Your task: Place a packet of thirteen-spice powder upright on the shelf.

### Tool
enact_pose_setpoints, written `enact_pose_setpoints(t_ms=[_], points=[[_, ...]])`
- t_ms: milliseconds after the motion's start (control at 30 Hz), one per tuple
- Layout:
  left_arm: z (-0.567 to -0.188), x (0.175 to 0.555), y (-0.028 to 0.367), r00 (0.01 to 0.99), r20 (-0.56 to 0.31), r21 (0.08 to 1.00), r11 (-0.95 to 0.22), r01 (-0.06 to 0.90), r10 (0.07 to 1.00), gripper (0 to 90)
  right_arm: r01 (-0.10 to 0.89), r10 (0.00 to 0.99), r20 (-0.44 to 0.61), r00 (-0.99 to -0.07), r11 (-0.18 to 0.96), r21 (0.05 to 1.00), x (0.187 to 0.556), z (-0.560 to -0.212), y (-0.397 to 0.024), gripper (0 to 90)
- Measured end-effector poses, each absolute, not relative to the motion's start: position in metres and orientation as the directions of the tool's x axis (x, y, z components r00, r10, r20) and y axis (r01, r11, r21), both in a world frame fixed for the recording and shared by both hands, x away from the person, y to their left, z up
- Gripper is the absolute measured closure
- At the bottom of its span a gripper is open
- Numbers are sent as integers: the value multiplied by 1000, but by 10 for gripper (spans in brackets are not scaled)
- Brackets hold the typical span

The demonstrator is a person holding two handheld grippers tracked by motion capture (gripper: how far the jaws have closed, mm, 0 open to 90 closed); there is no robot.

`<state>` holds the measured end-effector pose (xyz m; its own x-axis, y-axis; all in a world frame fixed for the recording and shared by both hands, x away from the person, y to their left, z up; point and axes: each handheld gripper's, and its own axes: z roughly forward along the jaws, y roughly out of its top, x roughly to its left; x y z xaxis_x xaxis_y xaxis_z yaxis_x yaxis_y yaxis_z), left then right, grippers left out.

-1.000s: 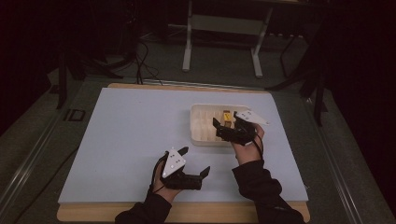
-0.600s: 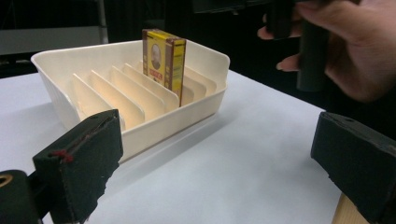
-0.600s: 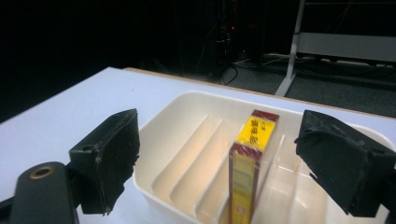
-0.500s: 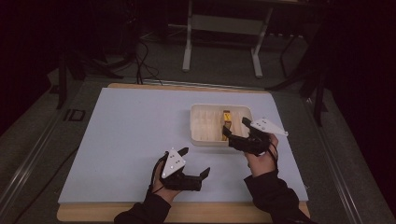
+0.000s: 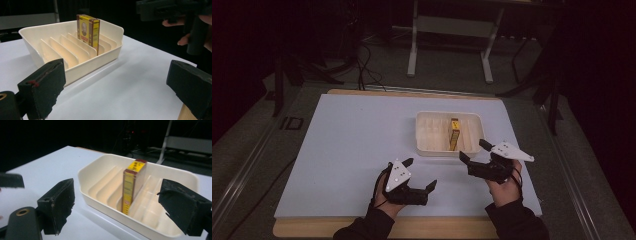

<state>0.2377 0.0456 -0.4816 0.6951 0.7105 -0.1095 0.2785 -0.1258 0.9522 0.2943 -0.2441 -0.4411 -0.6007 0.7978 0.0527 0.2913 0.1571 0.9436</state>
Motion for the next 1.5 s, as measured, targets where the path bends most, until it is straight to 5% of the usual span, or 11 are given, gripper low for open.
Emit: enact_pose_setpoints(t_ms=[633, 1500], points=[[-481, 234, 43, 719, -104, 948, -150, 281, 688, 32, 316, 774, 48, -631, 200, 927, 251, -457, -274, 133], [-486, 232, 46, 732, -106, 942, -169, 291, 673, 32, 305, 761, -4, -649, 265, 915, 242, -473, -307, 134]])
